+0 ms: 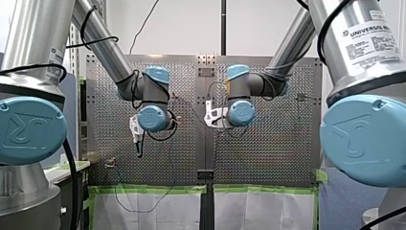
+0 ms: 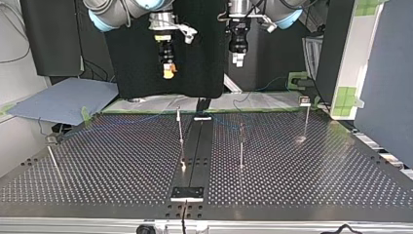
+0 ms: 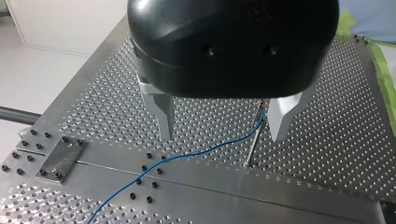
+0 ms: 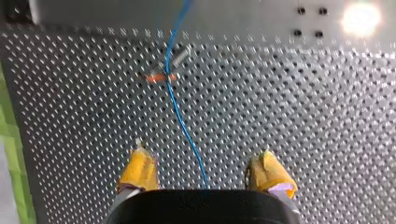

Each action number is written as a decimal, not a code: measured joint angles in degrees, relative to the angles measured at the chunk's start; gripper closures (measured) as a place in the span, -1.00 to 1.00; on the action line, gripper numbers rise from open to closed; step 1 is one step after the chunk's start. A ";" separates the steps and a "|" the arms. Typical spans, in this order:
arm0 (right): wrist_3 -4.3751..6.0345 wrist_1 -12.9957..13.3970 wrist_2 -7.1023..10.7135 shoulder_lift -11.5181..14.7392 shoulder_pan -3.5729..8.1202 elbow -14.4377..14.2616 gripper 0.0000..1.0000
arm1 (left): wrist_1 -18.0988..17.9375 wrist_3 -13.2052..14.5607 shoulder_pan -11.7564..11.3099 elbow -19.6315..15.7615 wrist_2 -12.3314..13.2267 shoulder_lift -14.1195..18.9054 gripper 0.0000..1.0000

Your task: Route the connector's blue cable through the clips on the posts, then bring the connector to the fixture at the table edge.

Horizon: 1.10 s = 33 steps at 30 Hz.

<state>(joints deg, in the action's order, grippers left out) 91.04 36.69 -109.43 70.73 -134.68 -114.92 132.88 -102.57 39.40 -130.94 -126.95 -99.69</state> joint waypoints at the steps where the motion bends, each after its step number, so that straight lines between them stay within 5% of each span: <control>1: 0.01 0.03 0.00 -0.09 -0.42 0.00 -1.00 | 0.01 0.00 0.00 0.00 0.00 0.01 -1.00; 7: 0.02 -0.42 -0.12 -0.29 -2.23 -0.01 -1.00 | 0.28 0.36 0.00 0.00 -0.17 0.00 -1.00; 13: 0.05 -0.91 -1.07 -0.31 -2.13 -0.01 -1.00 | 2.47 2.00 0.25 -0.01 -2.17 0.00 -1.00; 19: 0.01 -1.10 -3.82 -0.32 -2.04 -0.01 -1.00 | 3.36 2.51 0.49 -0.07 -4.07 0.00 -1.00; 26: -0.44 -0.26 -6.88 -0.36 -2.03 -0.01 -1.00 | 2.32 2.50 0.52 -0.03 -3.04 0.00 -1.00; 33: -0.50 -0.05 -7.41 -0.36 -2.03 -0.01 -1.00 | 2.06 2.47 0.53 0.01 -2.83 0.00 -1.00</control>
<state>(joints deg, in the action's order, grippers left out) 90.54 36.65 -116.84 70.37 -136.72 -114.93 134.94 -100.10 39.92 -130.94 -129.78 -99.69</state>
